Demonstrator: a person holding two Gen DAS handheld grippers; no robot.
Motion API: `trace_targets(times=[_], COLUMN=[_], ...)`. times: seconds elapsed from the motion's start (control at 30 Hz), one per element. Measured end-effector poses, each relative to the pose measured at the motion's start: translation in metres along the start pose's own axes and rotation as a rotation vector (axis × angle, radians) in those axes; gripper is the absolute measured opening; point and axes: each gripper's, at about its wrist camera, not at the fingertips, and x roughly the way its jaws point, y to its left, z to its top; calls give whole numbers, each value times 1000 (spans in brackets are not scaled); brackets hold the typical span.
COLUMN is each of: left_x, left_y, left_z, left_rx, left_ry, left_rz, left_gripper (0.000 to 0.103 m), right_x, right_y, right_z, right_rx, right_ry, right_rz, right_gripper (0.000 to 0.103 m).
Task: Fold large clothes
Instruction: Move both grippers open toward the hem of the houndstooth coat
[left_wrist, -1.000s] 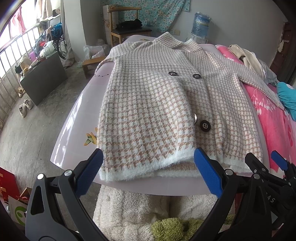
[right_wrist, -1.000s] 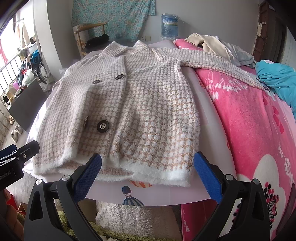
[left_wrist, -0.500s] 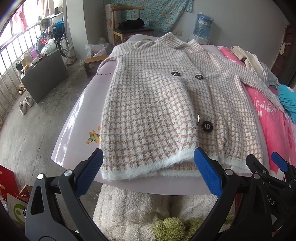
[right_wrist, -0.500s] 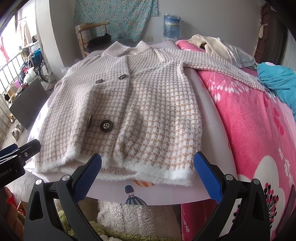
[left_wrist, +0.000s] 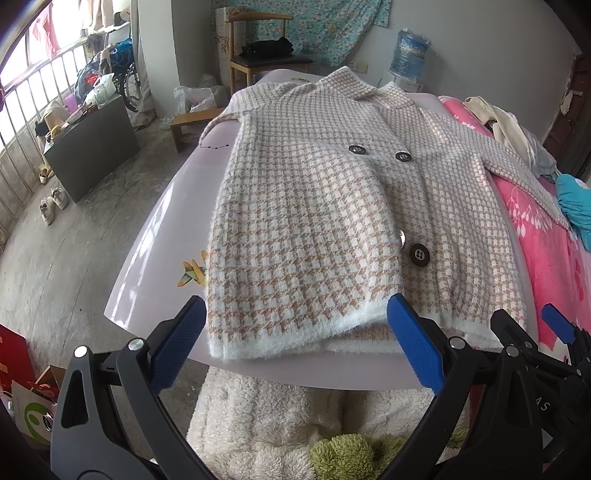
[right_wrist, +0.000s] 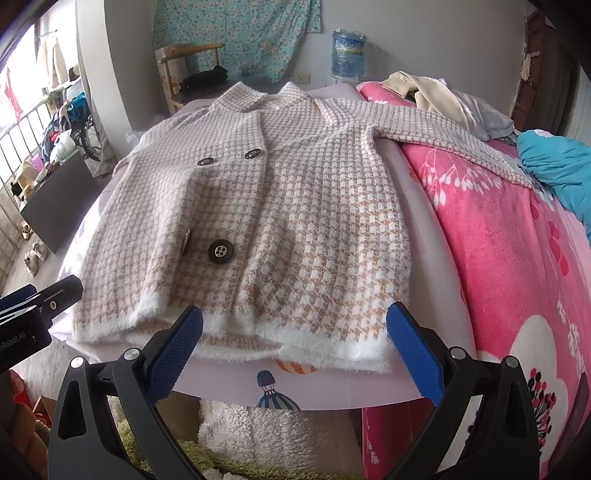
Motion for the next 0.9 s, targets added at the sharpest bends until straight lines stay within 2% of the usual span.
trace_targets(times=[0.6, 0.9], left_x=[-2, 5], left_y=[17, 17], left_z=[5, 14], left_rx=[-38, -15], left_ry=[-24, -16], left_rz=[30, 26], left_gripper=[95, 95], right_x=[-1, -8], right_y=[8, 3], right_z=[10, 19], right_rx=[-24, -27], right_ry=[-32, -83], right_rz=[4, -34], right_gripper=[97, 97])
